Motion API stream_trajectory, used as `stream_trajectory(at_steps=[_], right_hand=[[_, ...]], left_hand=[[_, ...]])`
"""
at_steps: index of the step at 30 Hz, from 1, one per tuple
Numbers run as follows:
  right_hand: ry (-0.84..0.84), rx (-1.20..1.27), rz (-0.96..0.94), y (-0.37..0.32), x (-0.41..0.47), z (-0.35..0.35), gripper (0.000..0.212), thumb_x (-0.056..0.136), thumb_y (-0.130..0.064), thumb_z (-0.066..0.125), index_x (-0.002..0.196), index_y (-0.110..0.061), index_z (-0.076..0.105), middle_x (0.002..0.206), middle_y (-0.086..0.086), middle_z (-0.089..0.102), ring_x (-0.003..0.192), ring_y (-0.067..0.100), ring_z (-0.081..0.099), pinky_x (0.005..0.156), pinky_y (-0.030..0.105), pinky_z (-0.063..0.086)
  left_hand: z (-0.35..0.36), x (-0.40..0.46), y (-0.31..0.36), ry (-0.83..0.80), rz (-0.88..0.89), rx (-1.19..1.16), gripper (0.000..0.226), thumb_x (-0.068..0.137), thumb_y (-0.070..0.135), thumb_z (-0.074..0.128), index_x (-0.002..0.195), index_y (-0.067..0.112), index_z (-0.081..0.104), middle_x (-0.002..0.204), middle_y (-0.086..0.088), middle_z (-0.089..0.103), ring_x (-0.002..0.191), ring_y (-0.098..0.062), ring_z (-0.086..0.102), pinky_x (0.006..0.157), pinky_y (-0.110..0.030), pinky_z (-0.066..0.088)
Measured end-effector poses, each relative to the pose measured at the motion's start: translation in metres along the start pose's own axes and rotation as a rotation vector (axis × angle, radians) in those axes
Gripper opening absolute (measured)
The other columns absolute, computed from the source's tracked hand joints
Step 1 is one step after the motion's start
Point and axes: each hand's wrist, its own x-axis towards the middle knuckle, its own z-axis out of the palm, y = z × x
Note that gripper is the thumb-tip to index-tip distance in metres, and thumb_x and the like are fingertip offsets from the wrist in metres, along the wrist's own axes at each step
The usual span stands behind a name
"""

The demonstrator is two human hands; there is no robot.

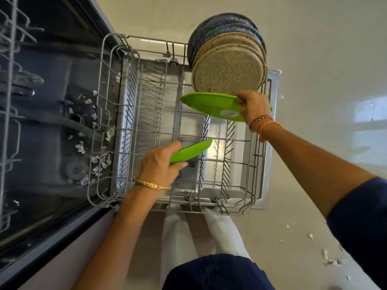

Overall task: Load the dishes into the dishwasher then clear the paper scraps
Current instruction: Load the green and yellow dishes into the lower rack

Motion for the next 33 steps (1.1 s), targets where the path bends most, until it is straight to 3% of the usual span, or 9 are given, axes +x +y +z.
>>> stream_trajectory(at_steps=[9,16,20,23,25,27,30,33], right_hand=[[-0.018,0.047,-0.015,0.016,0.011,0.011,0.024,0.092,-0.009,0.045,0.103,0.000,0.065,0.103,0.020,0.066,0.099,0.034,0.059,0.082,0.034,0.039],[0.100,0.033,-0.175,0.010,0.020,0.003,0.022,0.087,-0.006,0.044,0.094,0.000,0.064,0.094,0.022,0.066,0.092,0.038,0.058,0.077,0.043,0.042],[-0.015,-0.005,-0.125,0.009,0.025,0.018,0.019,0.087,-0.004,0.046,0.092,-0.002,0.064,0.095,0.020,0.067,0.094,0.036,0.060,0.081,0.040,0.043],[0.021,0.053,-0.078,0.020,0.023,0.027,0.019,0.085,0.001,0.046,0.089,-0.001,0.064,0.093,0.021,0.066,0.091,0.035,0.060,0.077,0.036,0.042],[0.029,0.043,-0.054,0.028,0.023,0.027,0.024,0.088,-0.001,0.045,0.103,-0.002,0.065,0.102,0.021,0.062,0.098,0.034,0.056,0.082,0.035,0.040],[0.001,0.043,-0.023,0.035,0.024,0.023,0.035,0.091,-0.006,0.045,0.124,-0.008,0.057,0.115,0.021,0.053,0.106,0.034,0.050,0.089,0.035,0.038],[-0.137,-0.023,-0.035,0.036,0.025,0.021,0.059,0.088,-0.003,0.048,0.144,-0.010,0.029,0.129,0.021,0.043,0.119,0.036,0.042,0.101,0.039,0.033],[-0.266,-0.070,-0.047,0.033,0.022,0.024,0.076,0.086,-0.004,0.051,0.147,-0.005,0.006,0.150,0.016,0.022,0.141,0.035,0.012,0.114,0.046,0.017]], left_hand=[[0.012,0.021,0.006,-0.033,0.022,0.007,0.023,0.077,0.019,0.072,0.094,0.007,0.062,0.075,-0.004,0.050,0.074,-0.019,0.046,0.063,-0.026,0.029],[0.016,0.026,0.010,-0.043,0.024,0.023,0.023,0.077,0.017,0.072,0.095,0.006,0.063,0.078,-0.005,0.054,0.076,-0.018,0.046,0.065,-0.025,0.029],[0.017,0.029,0.015,-0.053,0.025,0.024,0.024,0.078,0.017,0.071,0.098,0.006,0.063,0.078,-0.004,0.054,0.077,-0.017,0.046,0.065,-0.025,0.029],[0.017,0.031,0.019,-0.060,0.037,0.032,0.022,0.078,0.017,0.071,0.095,0.005,0.062,0.074,-0.001,0.049,0.075,-0.017,0.044,0.064,-0.024,0.026],[0.018,0.032,0.020,-0.052,0.042,0.029,0.022,0.077,0.016,0.071,0.093,0.005,0.061,0.074,0.000,0.048,0.075,-0.017,0.043,0.063,-0.024,0.025],[0.019,0.034,0.021,-0.039,0.039,0.023,0.022,0.077,0.016,0.072,0.094,0.004,0.062,0.074,0.000,0.048,0.075,-0.016,0.043,0.063,-0.024,0.025],[0.023,0.037,0.021,-0.018,0.029,0.012,0.023,0.077,0.014,0.072,0.095,0.004,0.063,0.075,-0.001,0.048,0.076,-0.016,0.044,0.063,-0.024,0.025],[0.028,0.040,0.020,-0.015,0.011,-0.005,0.022,0.075,0.013,0.073,0.092,0.003,0.063,0.074,-0.004,0.052,0.075,-0.019,0.046,0.063,-0.027,0.029]])
